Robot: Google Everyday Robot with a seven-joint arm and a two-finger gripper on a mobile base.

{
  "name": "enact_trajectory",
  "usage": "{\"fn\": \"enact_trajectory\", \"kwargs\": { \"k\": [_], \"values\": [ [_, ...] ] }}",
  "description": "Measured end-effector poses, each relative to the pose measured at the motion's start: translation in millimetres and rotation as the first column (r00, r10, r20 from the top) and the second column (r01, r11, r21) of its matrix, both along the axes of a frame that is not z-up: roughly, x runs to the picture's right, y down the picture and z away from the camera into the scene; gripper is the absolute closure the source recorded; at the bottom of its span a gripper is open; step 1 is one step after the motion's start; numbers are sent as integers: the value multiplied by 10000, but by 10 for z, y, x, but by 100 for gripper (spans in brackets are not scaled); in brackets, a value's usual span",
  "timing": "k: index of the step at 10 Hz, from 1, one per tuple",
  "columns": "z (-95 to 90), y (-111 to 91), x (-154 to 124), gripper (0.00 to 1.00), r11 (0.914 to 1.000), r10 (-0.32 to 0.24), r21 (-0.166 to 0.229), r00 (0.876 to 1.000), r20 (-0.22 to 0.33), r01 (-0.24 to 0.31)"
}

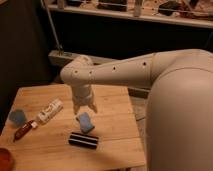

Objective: Stand the bottle upright

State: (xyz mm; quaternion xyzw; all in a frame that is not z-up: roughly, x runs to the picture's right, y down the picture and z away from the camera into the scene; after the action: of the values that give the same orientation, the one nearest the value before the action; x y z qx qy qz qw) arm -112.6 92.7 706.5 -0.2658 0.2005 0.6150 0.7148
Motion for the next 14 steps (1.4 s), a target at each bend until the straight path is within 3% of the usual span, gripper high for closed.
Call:
{"fn": "enact_trajectory", "kwargs": {
  "k": [2, 4, 5, 7, 8, 9, 10, 11, 12, 13, 14],
  "values": [
    [34, -73, -145, 35, 9963, -817, 374, 9882, 1295, 775],
    [48, -156, -249, 35, 9850, -1652, 914, 9521, 2574, 1462],
    [38, -246, -328, 35, 9650, -2541, 1591, 8927, 3721, 2083],
    [-3, -351, -400, 35, 9313, -3583, 2441, 8000, 4813, 2702],
    [-35, -412, -433, 35, 9050, -4214, 2975, 7358, 5301, 3040],
    [-79, -467, -473, 35, 8711, -4891, 3562, 6610, 5690, 3380],
    [-113, -488, -512, 35, 8466, -5315, 3931, 6093, 5884, 3589],
    [-165, -485, -570, 35, 8132, -5820, 4357, 5408, 6073, 3858],
    [-208, -464, -619, 35, 7851, -6186, 4638, 4841, 6188, 4105],
    [-248, -443, -664, 35, 7603, -6467, 4857, 4325, 6282, 4314],
    [-267, -439, -710, 35, 7431, -6636, 4998, 3940, 6359, 4450]
  ]
}}
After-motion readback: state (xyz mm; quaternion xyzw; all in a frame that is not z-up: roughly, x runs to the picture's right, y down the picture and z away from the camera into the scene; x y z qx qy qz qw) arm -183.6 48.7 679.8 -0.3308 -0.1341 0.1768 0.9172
